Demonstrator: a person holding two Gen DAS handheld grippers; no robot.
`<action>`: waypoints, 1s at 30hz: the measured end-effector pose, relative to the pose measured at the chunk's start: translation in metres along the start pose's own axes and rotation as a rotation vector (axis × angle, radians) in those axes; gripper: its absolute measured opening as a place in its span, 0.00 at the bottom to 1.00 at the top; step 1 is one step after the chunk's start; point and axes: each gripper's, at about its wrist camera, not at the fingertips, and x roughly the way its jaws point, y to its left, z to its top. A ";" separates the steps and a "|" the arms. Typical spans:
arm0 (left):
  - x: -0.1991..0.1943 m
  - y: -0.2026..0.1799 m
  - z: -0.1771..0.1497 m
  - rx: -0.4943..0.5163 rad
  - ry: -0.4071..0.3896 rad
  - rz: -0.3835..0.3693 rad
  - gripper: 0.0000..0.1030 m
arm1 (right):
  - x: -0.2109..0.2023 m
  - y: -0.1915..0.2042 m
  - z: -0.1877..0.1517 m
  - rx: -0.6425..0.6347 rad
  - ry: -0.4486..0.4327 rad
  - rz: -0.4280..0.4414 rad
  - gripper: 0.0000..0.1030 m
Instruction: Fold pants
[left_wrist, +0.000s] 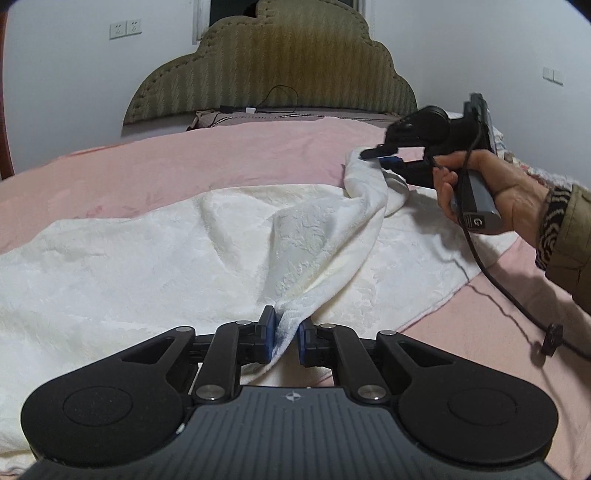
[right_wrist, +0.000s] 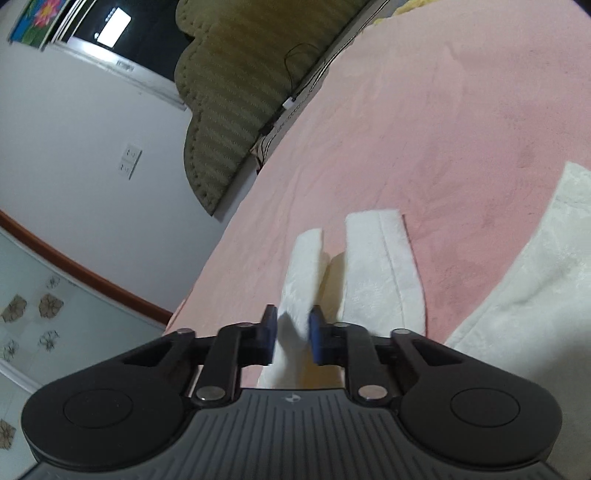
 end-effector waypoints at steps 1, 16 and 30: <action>0.000 0.003 0.001 -0.026 0.000 -0.005 0.14 | -0.002 0.001 0.002 -0.005 -0.009 0.000 0.09; -0.003 0.008 0.006 -0.119 -0.041 0.011 0.17 | -0.076 0.047 0.031 -0.203 0.008 0.060 0.25; -0.002 0.004 0.005 -0.067 -0.027 0.028 0.20 | -0.021 0.026 -0.023 -0.065 0.165 -0.030 0.72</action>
